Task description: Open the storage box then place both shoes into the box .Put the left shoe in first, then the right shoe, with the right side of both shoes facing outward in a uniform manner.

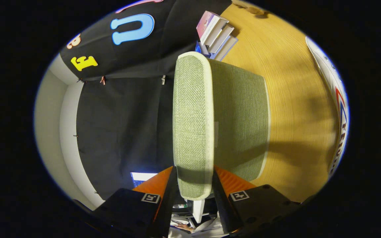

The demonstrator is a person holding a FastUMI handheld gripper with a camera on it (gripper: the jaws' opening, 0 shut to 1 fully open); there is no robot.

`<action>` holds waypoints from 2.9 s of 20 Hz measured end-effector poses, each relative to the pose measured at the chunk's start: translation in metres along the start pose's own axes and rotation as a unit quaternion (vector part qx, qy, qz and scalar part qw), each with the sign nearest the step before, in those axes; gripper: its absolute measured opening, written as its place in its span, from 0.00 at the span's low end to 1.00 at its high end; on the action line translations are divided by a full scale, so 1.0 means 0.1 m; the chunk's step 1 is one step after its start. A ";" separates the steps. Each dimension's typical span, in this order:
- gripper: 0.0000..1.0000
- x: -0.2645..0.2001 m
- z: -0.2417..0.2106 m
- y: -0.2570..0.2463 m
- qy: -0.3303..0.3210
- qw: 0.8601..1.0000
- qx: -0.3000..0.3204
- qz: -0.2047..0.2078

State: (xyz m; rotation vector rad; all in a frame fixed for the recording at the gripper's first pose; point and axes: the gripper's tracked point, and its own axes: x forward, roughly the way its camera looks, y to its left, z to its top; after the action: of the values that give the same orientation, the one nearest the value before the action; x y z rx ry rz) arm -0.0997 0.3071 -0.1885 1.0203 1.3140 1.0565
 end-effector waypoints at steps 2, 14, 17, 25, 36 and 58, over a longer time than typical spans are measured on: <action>0.53 -0.05 -0.02 0.10 -0.001 1.000 0.005 0.005; 0.05 0.11 -0.03 0.66 0.000 1.000 -0.022 -0.018; 0.05 0.19 -0.10 0.91 0.021 0.999 -0.032 -0.028; 0.05 0.88 -0.12 1.84 0.032 0.996 -0.089 -0.008; 0.05 2.22 -0.18 2.06 0.031 0.994 -0.093 -0.040; 0.98 -0.53 0.93 0.95 -0.265 0.856 -0.333 -0.294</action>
State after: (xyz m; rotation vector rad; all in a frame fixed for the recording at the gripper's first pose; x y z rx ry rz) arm -0.0067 0.2787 -0.0828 0.2905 0.6355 0.6025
